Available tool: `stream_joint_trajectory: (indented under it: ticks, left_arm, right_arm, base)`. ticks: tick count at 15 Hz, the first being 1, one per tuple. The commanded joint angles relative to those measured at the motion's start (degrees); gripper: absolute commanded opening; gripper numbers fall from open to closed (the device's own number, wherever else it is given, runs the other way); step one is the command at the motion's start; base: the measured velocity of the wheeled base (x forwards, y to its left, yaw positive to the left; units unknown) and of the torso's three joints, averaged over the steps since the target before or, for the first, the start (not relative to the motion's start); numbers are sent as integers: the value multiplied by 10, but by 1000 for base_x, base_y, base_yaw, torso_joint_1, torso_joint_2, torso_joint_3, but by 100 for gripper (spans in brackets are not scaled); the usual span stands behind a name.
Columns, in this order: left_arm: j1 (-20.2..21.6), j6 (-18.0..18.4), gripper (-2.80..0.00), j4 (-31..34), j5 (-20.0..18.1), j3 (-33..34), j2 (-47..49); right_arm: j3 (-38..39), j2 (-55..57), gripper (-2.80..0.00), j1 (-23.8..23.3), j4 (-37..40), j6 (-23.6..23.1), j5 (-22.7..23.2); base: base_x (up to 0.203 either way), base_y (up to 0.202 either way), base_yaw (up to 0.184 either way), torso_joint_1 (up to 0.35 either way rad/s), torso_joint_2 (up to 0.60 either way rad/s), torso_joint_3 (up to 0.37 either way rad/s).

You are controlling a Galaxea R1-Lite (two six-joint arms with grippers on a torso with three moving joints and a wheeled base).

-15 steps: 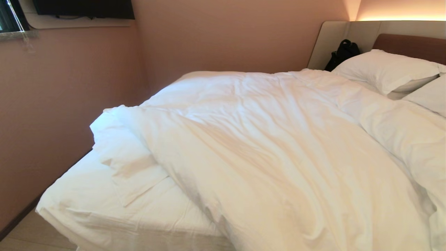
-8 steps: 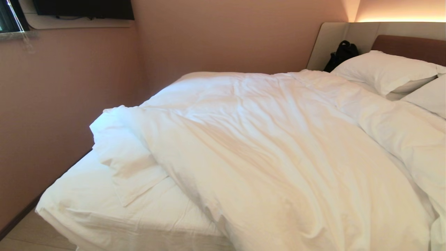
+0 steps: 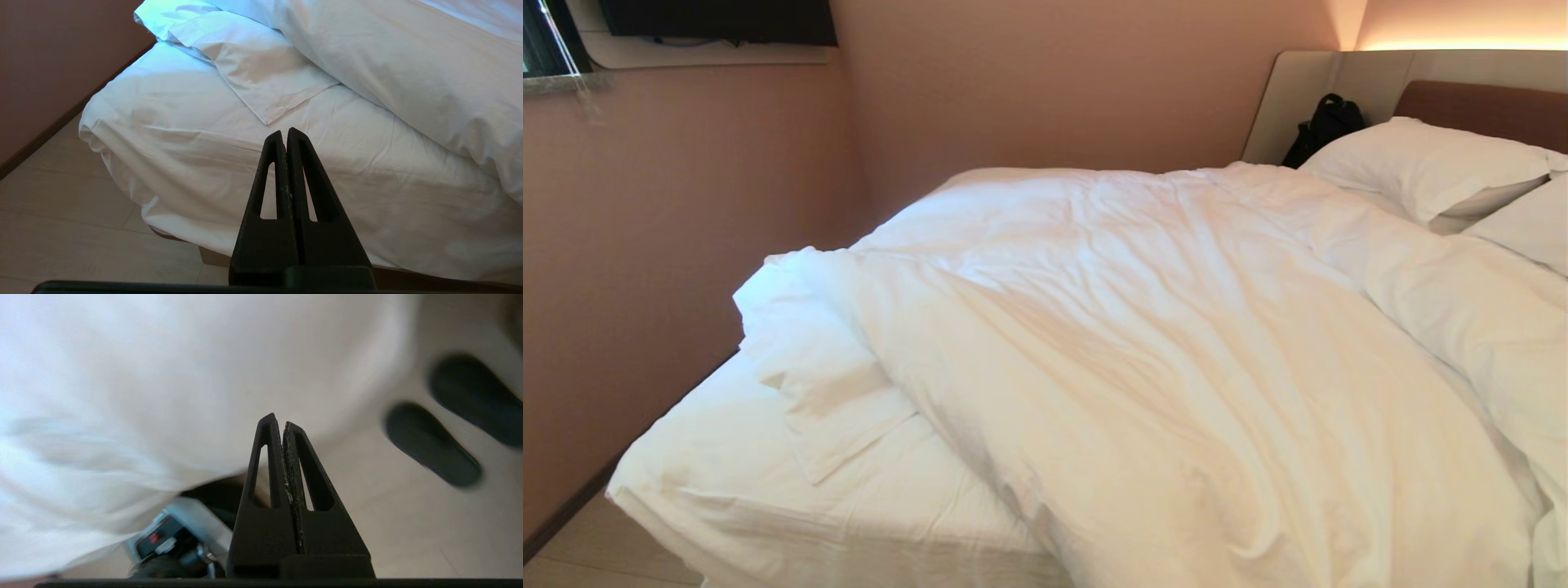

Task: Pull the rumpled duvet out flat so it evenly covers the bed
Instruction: Flatten the corners of the folded blanket

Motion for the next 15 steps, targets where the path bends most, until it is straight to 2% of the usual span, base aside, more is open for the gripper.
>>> stream_joint_trajectory:
  ticks: [1, 3, 5, 6, 9, 11, 14, 15]
  left_arm:
    - [0, -1, -280, 0, 0, 0, 0]
    - [0, -1, -280, 0, 1, 0, 0]
    - [0, -1, -280, 0, 0, 0, 0]
    - [0, -1, -280, 0, 1, 0, 0]
    - [0, -1, -280, 0, 0, 0, 0]
    - [0, -1, -280, 0, 0, 0, 0]
    - [0, -1, -280, 0, 1, 0, 0]
    - [0, -1, -280, 0, 1, 0, 0]
  right_arm:
    - [2, -44, -280, 96, 66, 19, 55]
    - [4, -67, -280, 175, 74, 41, 55]
    - [3, -87, -280, 229, 75, 104, 30]
    - [6, -97, -280, 235, 77, 117, 17]
    - [27, -107, -280, 235, 77, 119, 5]
    - [44, -95, -280, 235, 68, 128, -48]
    - [71, -77, -280, 233, 16, 156, -81]
    - [83, -70, -280, 233, -26, 176, -100]
  base:
    - [0, 0, 0, 0, 0, 0]
    - [0, 0, 0, 0, 0, 0]
    - [0, 0, 0, 0, 0, 0]
    - [0, 0, 0, 0, 0, 0]
    - [0, 0, 0, 0, 0, 0]
    - [0, 0, 0, 0, 0, 0]
    - [0, 0, 0, 0, 0, 0]
    - [0, 0, 0, 0, 0, 0]
